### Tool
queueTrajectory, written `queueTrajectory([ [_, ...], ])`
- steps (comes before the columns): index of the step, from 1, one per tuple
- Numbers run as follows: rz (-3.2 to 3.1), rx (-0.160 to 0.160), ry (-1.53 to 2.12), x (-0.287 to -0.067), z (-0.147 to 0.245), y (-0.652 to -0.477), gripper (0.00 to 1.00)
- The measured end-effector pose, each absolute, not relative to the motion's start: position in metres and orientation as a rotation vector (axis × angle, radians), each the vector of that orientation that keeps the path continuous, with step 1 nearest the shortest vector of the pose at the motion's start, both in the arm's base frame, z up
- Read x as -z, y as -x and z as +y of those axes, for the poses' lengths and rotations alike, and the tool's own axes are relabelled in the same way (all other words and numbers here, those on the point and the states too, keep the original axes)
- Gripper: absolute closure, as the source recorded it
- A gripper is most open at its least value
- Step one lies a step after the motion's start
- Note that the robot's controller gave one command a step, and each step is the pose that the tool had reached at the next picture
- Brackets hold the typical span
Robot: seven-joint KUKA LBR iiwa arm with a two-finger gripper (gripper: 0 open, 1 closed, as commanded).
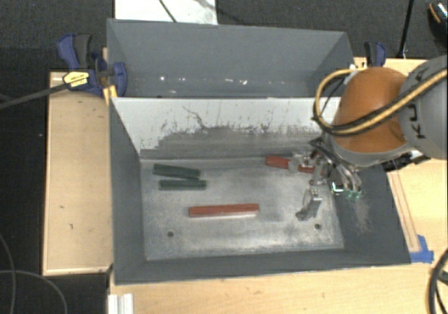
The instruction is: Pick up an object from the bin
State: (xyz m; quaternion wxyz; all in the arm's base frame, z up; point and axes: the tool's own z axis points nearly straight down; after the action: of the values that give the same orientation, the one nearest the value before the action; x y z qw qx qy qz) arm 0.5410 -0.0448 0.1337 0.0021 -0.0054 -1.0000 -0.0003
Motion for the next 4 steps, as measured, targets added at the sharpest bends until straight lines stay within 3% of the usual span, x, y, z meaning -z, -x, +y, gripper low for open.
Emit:
queueTrajectory([
  [1, -3.138, 0.006, 0.026, -0.072, 0.019, -0.552, 0.0],
  [2, -3.096, -0.002, -0.515, -0.07, -0.039, -0.53, 0.0],
  [3, -3.054, 0.006, -0.722, -0.07, 0.033, -0.523, 0.0],
  [4, -3.056, 0.002, -0.713, -0.07, 0.03, -0.524, 1.0],
])
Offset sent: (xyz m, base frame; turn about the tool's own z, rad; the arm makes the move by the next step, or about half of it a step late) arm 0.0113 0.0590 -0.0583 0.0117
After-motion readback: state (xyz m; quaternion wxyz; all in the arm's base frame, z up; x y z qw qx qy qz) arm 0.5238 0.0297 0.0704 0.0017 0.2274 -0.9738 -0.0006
